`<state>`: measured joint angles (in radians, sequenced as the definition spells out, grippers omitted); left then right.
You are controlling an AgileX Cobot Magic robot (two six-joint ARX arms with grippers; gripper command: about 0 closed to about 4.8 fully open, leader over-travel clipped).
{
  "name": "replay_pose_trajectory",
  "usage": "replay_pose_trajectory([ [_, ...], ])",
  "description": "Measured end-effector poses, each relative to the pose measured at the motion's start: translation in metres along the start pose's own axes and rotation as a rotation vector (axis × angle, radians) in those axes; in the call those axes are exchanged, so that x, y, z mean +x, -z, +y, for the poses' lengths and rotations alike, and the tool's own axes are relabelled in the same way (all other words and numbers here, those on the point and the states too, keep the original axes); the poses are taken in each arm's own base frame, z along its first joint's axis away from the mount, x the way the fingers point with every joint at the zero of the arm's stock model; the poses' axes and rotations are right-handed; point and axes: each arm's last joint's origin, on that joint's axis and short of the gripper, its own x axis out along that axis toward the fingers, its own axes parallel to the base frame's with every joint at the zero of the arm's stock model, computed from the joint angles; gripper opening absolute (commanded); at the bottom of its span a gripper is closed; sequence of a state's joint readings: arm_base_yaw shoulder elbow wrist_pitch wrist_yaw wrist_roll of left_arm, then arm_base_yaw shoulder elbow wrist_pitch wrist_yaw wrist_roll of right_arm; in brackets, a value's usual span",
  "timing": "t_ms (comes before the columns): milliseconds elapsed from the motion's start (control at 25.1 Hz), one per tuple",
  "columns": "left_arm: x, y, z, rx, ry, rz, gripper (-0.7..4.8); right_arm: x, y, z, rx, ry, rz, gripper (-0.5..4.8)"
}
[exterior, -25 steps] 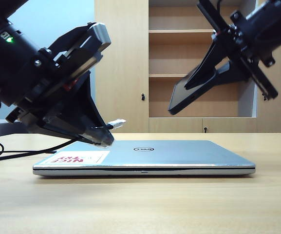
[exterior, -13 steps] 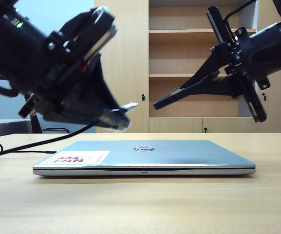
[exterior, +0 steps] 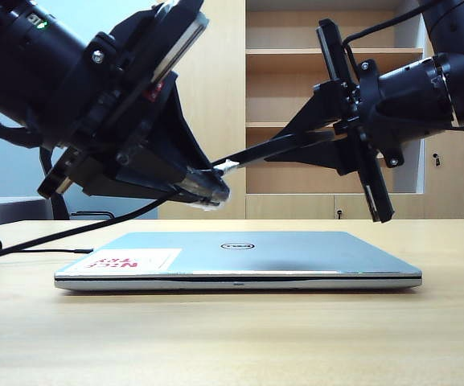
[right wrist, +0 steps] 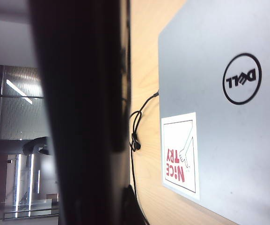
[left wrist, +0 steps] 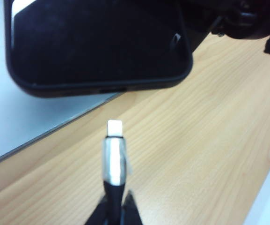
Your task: Pick up the charging cable and the phone, plug the charging cable into the charging port on the phone, and finally place them back on the table.
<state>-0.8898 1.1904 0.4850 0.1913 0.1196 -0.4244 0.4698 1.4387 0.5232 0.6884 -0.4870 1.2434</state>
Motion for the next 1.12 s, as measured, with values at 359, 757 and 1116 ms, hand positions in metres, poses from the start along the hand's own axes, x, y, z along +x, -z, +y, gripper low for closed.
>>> replay_pose_trajectory([
  [359,0.0001,-0.0013,-0.0006,-0.029,0.006,-0.013,-0.06,0.0007,0.0015,0.0004,-0.013,-0.003,0.009,-0.05],
  [757,0.0001,-0.0012,-0.0005,-0.039,0.006,-0.013,-0.06,0.0007,0.0019,0.0004,-0.032,-0.007,0.023,-0.06],
  [1116,0.0001,-0.0012,-0.0005,-0.039,0.006,-0.013,-0.06,0.0006,0.0028,-0.0012,-0.028,0.004,0.039,-0.06],
])
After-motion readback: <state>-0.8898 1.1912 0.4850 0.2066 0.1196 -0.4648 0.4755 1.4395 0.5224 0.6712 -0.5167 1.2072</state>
